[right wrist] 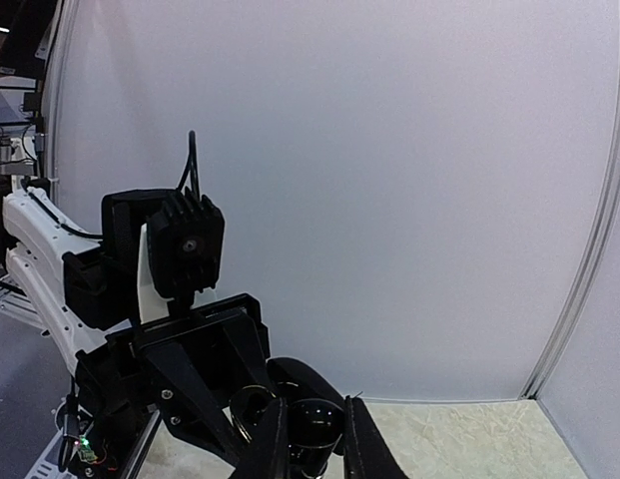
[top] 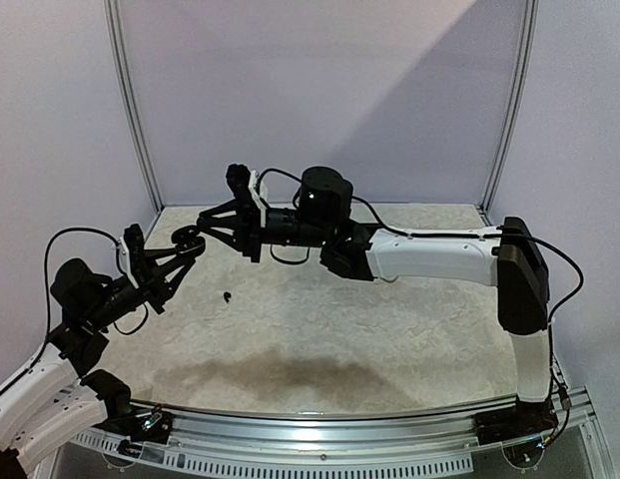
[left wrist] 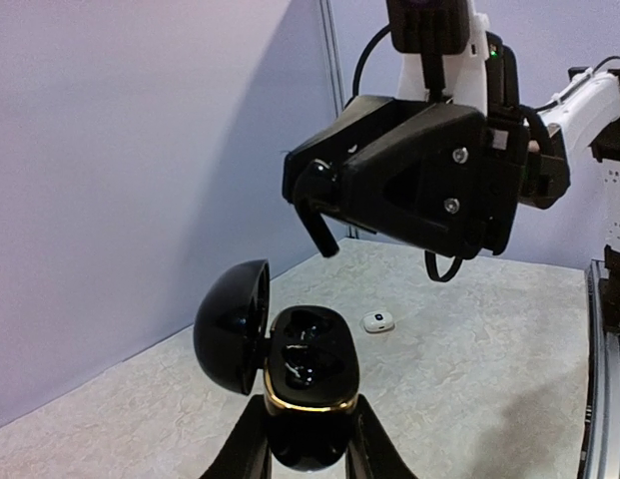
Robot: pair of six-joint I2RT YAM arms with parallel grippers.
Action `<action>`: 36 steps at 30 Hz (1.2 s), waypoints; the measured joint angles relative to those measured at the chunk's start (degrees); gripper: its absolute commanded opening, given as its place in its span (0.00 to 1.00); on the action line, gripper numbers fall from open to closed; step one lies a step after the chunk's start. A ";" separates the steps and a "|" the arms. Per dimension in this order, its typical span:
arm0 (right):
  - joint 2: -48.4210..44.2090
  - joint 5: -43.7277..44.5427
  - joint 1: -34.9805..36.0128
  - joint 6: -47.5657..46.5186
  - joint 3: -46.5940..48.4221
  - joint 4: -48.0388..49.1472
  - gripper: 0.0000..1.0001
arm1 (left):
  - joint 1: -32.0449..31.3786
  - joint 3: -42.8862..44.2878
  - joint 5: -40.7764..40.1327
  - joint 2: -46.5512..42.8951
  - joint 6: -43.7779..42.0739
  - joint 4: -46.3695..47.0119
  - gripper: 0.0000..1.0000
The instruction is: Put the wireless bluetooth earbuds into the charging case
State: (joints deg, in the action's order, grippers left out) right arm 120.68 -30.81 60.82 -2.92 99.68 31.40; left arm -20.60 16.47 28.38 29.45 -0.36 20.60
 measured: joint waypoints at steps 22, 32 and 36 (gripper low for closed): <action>2.89 -1.36 0.79 -1.05 4.37 -0.92 0.00 | -0.02 0.52 -0.55 1.33 2.14 1.49 0.00; 3.58 0.09 0.79 -1.20 4.74 -2.47 0.00 | -0.02 0.55 -0.55 1.33 2.14 1.49 0.00; 3.58 1.05 0.79 -1.31 4.74 -2.69 0.00 | -0.02 0.55 -0.57 1.33 2.14 1.44 0.00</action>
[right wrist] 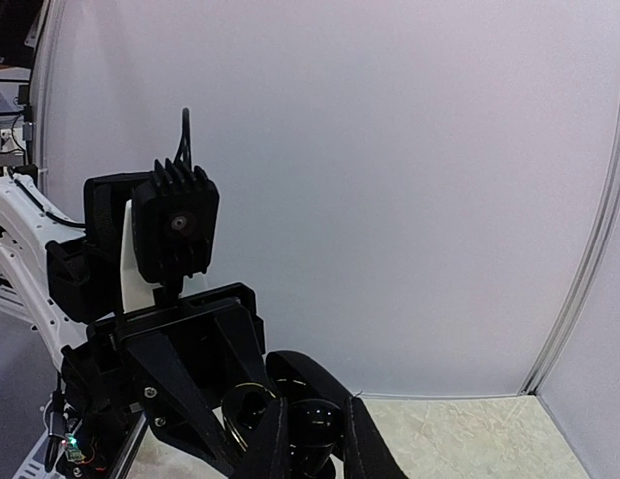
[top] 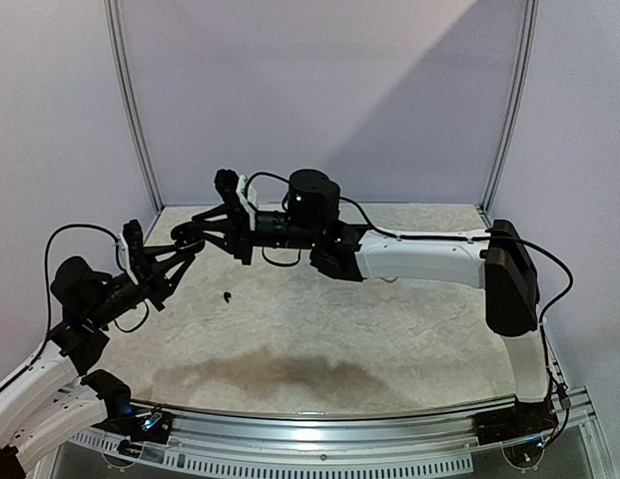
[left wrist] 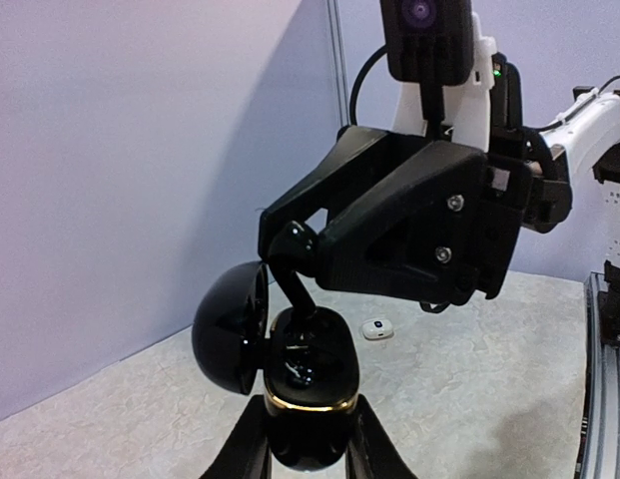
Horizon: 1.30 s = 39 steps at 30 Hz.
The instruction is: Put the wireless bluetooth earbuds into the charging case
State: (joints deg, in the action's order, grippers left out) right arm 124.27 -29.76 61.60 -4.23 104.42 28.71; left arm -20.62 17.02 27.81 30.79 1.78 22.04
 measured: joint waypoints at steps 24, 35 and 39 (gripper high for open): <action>0.63 2.16 0.15 0.15 0.20 1.22 0.15 | -0.11 0.83 -1.29 0.85 0.22 -0.02 0.00; 0.79 2.16 0.15 -0.39 0.20 0.92 0.22 | -0.11 0.83 -1.70 1.14 0.42 -0.02 0.00; 0.79 2.19 0.15 -0.66 0.20 0.87 0.24 | -0.11 0.83 -1.92 1.14 0.42 -0.02 0.00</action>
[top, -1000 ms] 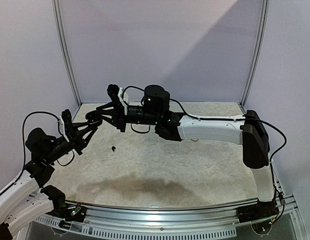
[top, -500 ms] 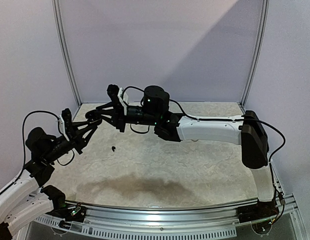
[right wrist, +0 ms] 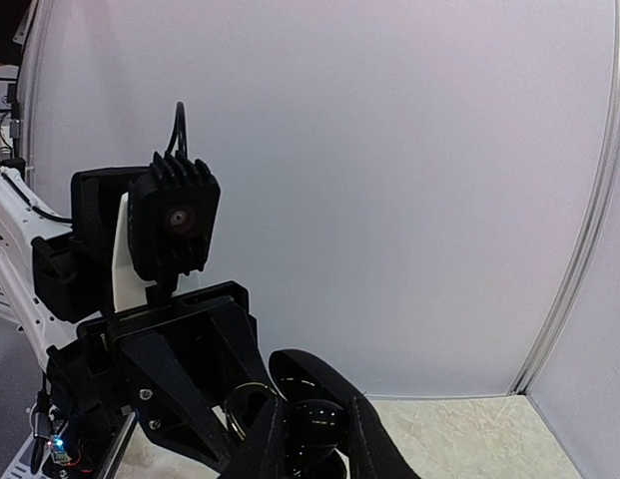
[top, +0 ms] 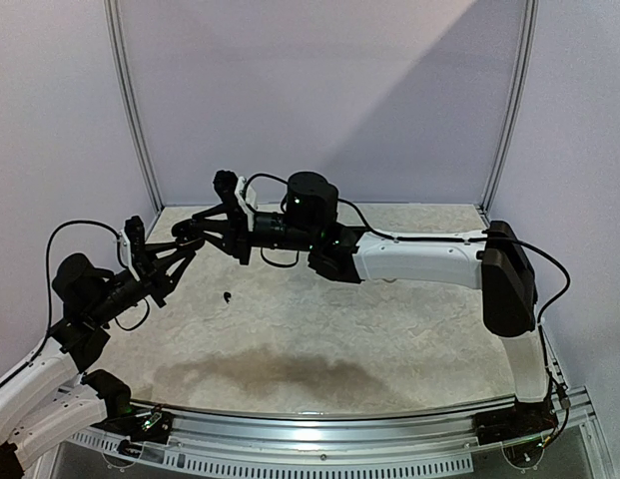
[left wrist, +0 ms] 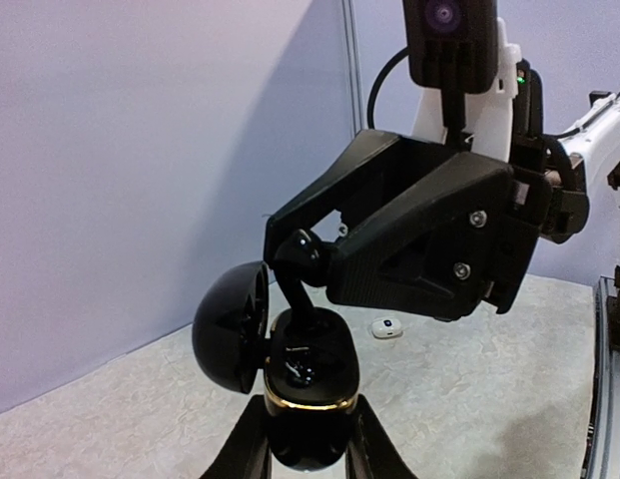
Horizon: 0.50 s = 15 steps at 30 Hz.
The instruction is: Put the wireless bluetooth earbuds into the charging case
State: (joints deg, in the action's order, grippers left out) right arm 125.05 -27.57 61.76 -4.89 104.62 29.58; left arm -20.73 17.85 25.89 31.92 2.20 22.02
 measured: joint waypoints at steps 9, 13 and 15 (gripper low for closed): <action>0.04 0.04 0.00 -0.35 0.00 -1.27 0.23 | 0.00 0.00 -0.63 -0.02 -0.02 0.26 0.00; 0.04 0.04 0.00 -0.46 0.00 -1.46 0.20 | 0.00 0.00 -0.72 -0.04 -0.02 0.33 0.00; 0.04 0.04 0.00 -0.48 0.00 -1.60 0.21 | 0.00 0.00 -0.79 -0.04 -0.02 0.31 0.00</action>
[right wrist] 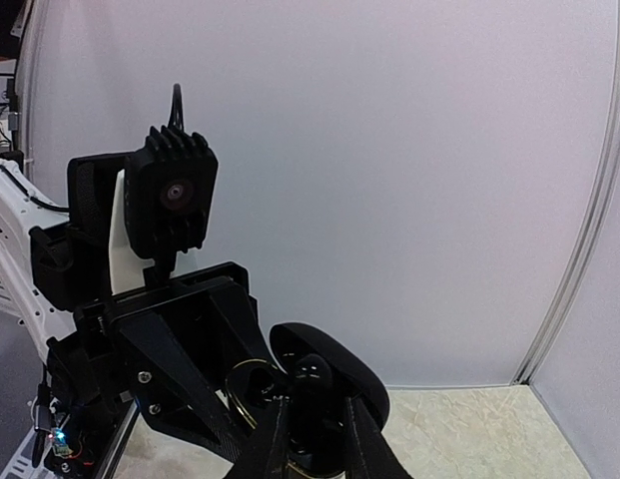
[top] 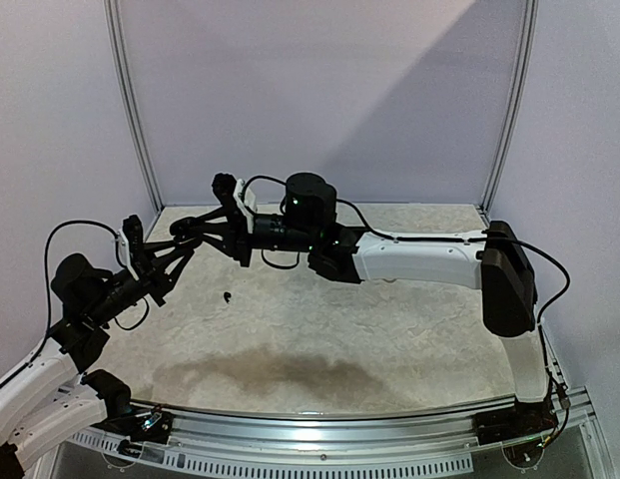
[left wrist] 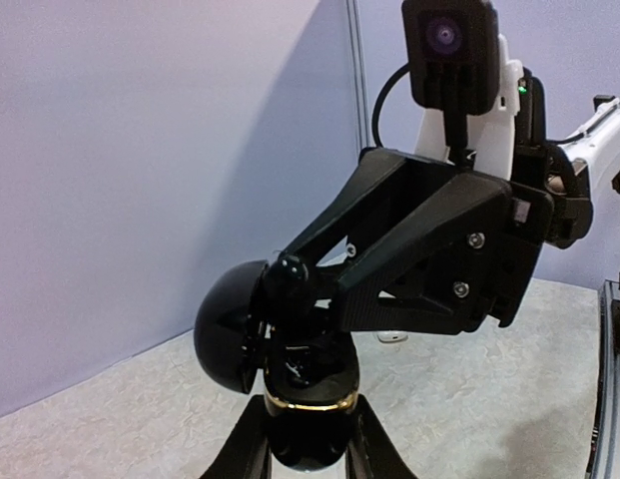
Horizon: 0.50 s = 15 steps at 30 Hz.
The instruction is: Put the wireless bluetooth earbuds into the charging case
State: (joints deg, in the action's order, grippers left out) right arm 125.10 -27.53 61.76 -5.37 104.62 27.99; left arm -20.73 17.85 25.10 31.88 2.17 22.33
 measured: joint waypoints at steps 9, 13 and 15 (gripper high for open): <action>0.02 0.17 0.00 -0.11 0.59 -1.46 0.23 | 0.00 0.00 -0.04 0.02 0.04 -0.07 0.00; 0.02 0.22 0.00 -0.33 1.11 -2.16 0.23 | 0.00 0.00 -0.07 0.02 0.28 -0.09 0.00; 0.02 0.17 0.00 -0.57 1.60 -2.97 0.23 | 0.00 0.00 -0.13 0.02 0.81 -0.11 0.00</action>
State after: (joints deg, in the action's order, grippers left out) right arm 125.12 -27.35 61.76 -5.93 106.21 25.02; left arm -20.73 17.85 24.97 31.90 2.98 22.22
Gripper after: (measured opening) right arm 0.228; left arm 0.227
